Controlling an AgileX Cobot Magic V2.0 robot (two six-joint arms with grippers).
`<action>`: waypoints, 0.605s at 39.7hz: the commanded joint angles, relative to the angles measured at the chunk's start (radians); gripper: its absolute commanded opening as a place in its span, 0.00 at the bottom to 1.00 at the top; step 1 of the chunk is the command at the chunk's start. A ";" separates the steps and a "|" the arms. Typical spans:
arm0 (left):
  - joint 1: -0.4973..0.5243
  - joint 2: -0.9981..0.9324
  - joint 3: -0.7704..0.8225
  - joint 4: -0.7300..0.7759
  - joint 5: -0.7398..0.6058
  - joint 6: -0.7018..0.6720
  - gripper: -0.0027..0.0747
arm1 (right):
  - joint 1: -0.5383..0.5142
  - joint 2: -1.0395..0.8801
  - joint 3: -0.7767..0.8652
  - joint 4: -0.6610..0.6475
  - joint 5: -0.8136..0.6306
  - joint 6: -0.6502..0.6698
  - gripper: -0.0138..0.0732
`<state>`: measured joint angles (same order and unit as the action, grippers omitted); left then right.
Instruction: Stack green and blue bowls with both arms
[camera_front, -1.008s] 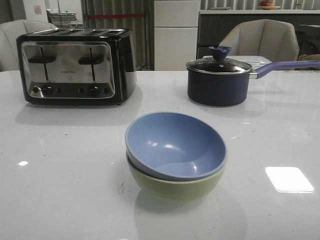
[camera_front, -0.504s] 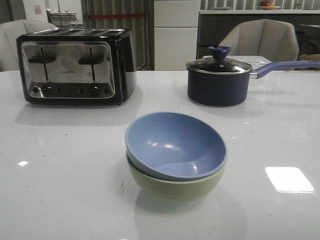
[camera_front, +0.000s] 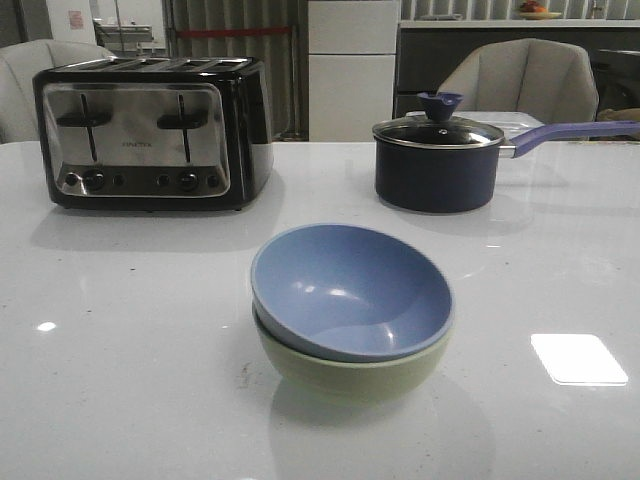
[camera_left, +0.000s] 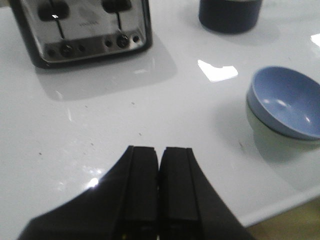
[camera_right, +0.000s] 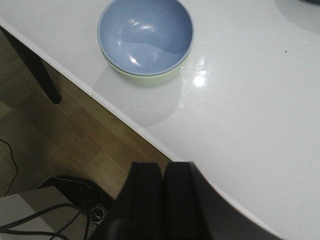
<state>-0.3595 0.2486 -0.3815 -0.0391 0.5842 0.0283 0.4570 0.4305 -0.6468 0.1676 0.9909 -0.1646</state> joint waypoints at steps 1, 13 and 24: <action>0.057 -0.066 0.073 -0.001 -0.251 -0.008 0.16 | -0.003 0.004 -0.026 0.001 -0.061 -0.006 0.19; 0.188 -0.260 0.366 -0.001 -0.622 -0.008 0.16 | -0.003 0.004 -0.026 0.001 -0.061 -0.006 0.19; 0.274 -0.272 0.393 -0.001 -0.641 -0.008 0.16 | -0.003 0.004 -0.026 0.001 -0.058 -0.006 0.19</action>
<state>-0.0959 -0.0047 0.0059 -0.0391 0.0438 0.0283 0.4570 0.4305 -0.6468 0.1676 0.9945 -0.1646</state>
